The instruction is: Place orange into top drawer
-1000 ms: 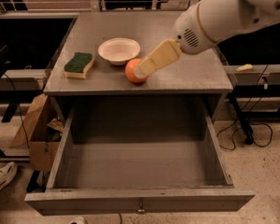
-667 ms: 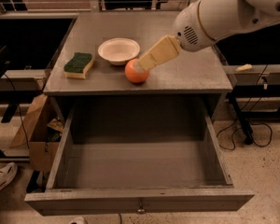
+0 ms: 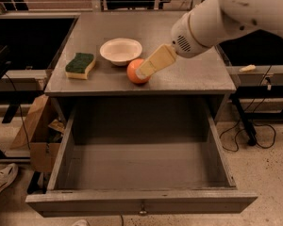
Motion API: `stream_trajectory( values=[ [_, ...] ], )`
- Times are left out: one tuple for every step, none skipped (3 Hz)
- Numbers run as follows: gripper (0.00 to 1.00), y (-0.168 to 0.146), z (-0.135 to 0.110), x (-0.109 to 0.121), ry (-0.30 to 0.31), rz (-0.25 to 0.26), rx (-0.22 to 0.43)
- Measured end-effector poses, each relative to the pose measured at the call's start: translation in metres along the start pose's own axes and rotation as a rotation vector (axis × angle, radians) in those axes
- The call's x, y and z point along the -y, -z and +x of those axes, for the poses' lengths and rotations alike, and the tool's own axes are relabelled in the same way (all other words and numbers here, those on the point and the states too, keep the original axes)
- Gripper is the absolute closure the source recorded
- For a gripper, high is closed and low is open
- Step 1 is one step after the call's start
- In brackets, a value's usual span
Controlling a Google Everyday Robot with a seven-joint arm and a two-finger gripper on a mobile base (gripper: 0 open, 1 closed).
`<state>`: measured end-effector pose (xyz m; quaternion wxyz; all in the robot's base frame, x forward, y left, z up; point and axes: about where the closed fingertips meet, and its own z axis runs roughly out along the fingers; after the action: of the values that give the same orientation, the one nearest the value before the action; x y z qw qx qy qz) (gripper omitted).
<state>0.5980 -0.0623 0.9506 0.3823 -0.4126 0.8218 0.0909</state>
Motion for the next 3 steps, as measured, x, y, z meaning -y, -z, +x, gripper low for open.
stream_trajectory(
  values=[
    [0.0, -0.033, 0.019, 0.027, 0.001, 0.081, -0.07],
    [0.0, -0.067, 0.025, 0.04, -0.024, 0.104, -0.092],
    [0.0, -0.097, 0.021, 0.029, -0.03, 0.063, -0.083]
  ],
)
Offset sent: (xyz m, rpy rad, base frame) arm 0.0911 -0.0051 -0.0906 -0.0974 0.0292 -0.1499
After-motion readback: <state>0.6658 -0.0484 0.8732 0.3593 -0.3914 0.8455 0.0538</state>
